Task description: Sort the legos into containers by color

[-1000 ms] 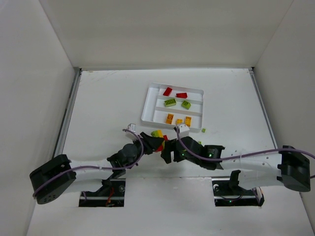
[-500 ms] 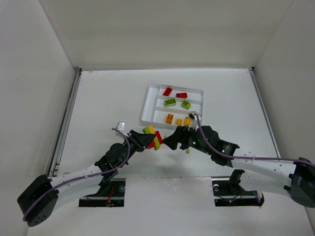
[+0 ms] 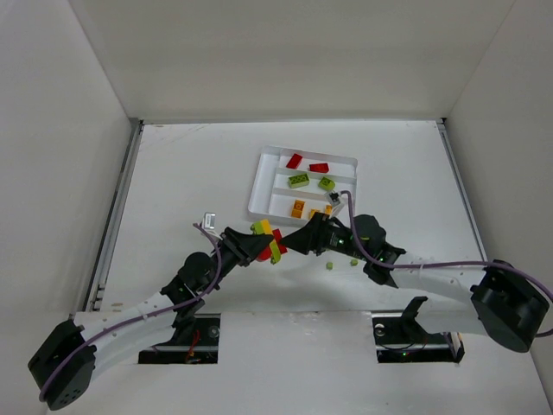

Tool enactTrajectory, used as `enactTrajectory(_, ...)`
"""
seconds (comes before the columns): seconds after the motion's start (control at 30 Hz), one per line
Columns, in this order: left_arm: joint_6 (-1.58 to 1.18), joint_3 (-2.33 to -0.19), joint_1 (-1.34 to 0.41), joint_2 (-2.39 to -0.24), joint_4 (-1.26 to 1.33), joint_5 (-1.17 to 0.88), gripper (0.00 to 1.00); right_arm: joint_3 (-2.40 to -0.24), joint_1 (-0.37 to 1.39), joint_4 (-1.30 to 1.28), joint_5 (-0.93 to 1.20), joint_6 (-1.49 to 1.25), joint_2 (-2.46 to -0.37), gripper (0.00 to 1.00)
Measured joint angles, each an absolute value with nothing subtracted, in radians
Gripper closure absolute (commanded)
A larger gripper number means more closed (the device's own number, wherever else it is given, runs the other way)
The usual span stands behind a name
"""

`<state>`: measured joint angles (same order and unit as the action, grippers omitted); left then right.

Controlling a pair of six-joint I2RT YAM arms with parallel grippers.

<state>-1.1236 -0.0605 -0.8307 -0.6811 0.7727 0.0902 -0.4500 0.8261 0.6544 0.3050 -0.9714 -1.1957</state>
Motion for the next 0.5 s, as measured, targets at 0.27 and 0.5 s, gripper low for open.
enactTrajectory(0.27,-1.171,-0.059,-0.823,-0.686,0.81,0.066,0.85,-0.442,0.826,0.775,0.35,-1.012,-1.26,0.31)
enactTrajectory(0.5,-1.204,-0.056,-0.822,-0.687,0.855,0.059,0.85,-0.434,0.826,0.884,0.384,-1.065,-1.333,0.44)
